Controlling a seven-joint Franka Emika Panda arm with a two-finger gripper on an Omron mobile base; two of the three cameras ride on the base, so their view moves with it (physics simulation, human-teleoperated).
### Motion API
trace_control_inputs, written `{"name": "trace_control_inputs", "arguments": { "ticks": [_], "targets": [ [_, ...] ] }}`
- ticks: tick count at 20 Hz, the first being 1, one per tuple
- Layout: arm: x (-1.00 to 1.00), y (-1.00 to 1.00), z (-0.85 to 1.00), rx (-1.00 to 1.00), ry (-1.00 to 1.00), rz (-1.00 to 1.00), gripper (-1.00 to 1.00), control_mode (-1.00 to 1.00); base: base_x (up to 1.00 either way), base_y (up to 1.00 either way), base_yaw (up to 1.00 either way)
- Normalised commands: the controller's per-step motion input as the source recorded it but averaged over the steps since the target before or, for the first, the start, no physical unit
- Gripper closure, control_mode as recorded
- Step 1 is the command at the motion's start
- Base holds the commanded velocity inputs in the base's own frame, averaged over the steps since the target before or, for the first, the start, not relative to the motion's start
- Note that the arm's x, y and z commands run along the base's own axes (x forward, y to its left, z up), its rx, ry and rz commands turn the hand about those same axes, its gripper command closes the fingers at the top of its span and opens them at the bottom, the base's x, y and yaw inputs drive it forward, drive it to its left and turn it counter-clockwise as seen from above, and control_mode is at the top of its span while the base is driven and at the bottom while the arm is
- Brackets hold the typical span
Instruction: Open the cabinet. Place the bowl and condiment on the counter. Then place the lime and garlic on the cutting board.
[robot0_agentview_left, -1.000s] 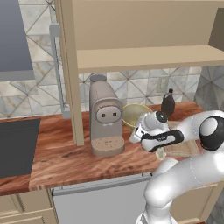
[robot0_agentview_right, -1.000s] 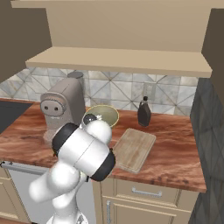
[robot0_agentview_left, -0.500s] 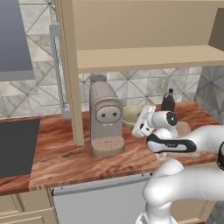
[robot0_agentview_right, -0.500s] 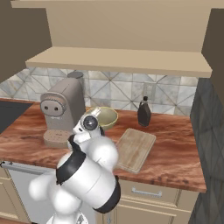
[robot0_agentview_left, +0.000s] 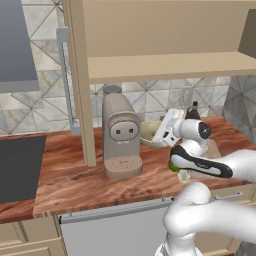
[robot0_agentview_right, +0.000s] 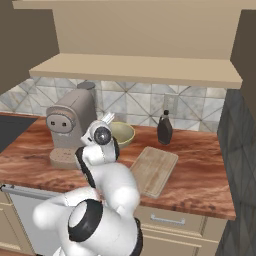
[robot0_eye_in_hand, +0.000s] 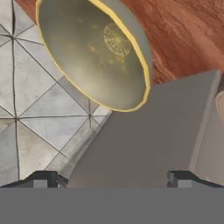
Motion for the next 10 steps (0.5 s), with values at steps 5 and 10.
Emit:
{"name": "trace_control_inputs", "arguments": {
  "ticks": [5,10],
  "targets": [
    [-0.02,-0.51,1.0,-0.01,0.05,0.02,-1.0,-1.0,0.0,0.0,0.0],
    [-0.32,-0.33,1.0,0.0,0.25,0.0,-1.0,-1.0,0.0,0.0,0.0]
  ]
}}
